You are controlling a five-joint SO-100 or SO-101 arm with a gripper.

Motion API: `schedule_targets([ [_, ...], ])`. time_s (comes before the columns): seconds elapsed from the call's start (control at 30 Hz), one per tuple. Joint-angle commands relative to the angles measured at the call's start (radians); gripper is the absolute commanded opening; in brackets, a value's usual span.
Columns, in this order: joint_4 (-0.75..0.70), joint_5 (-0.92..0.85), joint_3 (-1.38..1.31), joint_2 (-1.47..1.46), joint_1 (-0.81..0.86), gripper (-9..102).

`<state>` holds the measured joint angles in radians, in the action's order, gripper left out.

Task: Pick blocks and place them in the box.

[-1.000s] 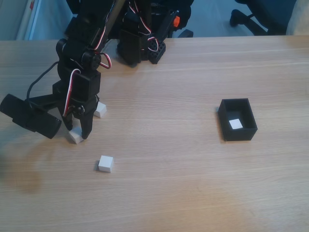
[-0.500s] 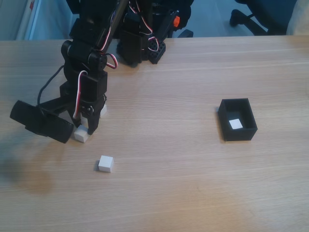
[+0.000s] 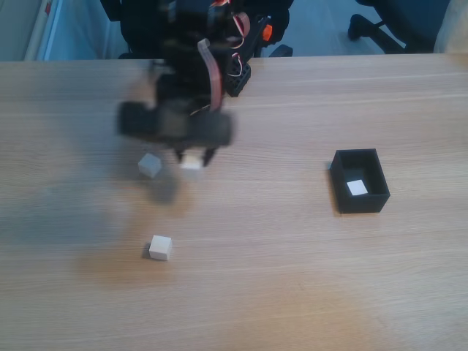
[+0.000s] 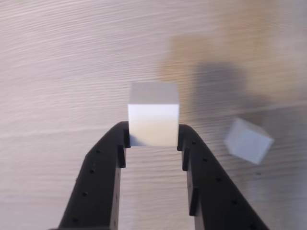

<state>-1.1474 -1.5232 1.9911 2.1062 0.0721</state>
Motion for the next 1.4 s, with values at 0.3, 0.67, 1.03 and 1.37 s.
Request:
schedule_targets([
  [0.3, -0.011, 0.219, 0.003, 0.14, -0.611, 0],
  [0.67, 0.032, 0.354, -0.121, -0.052, -0.874, 0],
  [1.03, 0.091, 0.371, -0.278, -0.25, -0.856, 0],
  [1.37, 0.109, 0.423, -0.353, -0.331, -0.853, 11],
])
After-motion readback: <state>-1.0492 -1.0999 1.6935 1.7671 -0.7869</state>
